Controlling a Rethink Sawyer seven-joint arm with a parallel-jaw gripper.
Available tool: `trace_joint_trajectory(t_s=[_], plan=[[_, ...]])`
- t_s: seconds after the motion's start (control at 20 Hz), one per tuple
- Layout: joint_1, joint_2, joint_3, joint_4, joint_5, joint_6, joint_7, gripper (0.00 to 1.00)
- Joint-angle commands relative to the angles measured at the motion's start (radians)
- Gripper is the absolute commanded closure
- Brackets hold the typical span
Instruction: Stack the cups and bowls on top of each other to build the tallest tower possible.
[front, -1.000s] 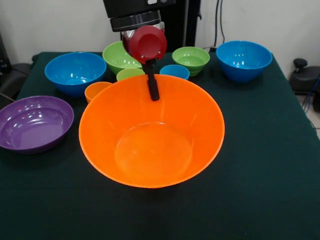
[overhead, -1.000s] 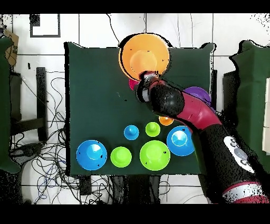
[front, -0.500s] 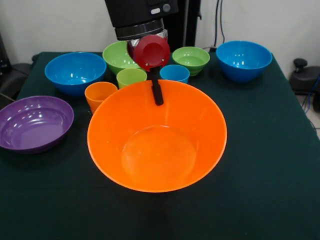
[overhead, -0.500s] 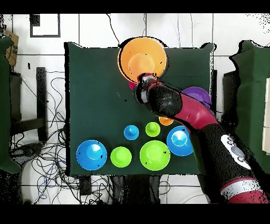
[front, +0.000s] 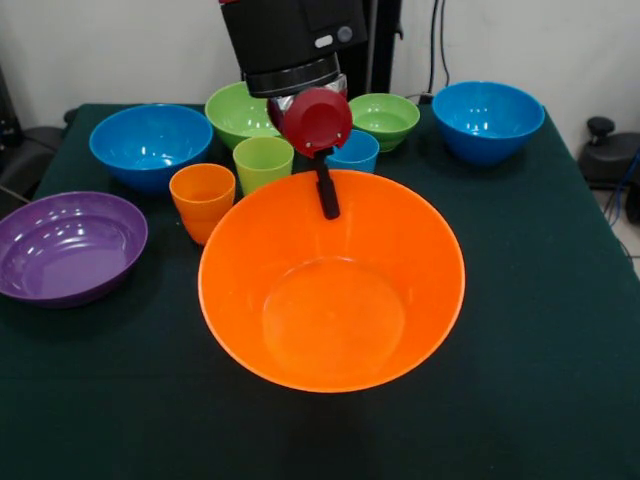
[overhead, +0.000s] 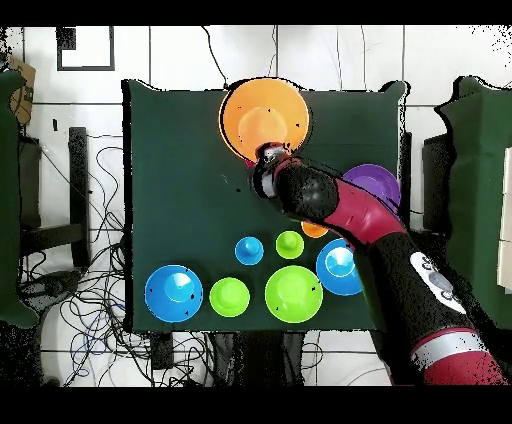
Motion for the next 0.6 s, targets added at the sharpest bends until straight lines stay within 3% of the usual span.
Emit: trace_joint_trajectory(t_s=[0.05, 0.6], plan=[[0.032, 0.024, -0.03, 0.018, -0.064, -0.028, -0.008, 1.0], [-0.004, 0.054, -0.04, 0.046, -0.119, -0.08, -0.027, 1.0]])
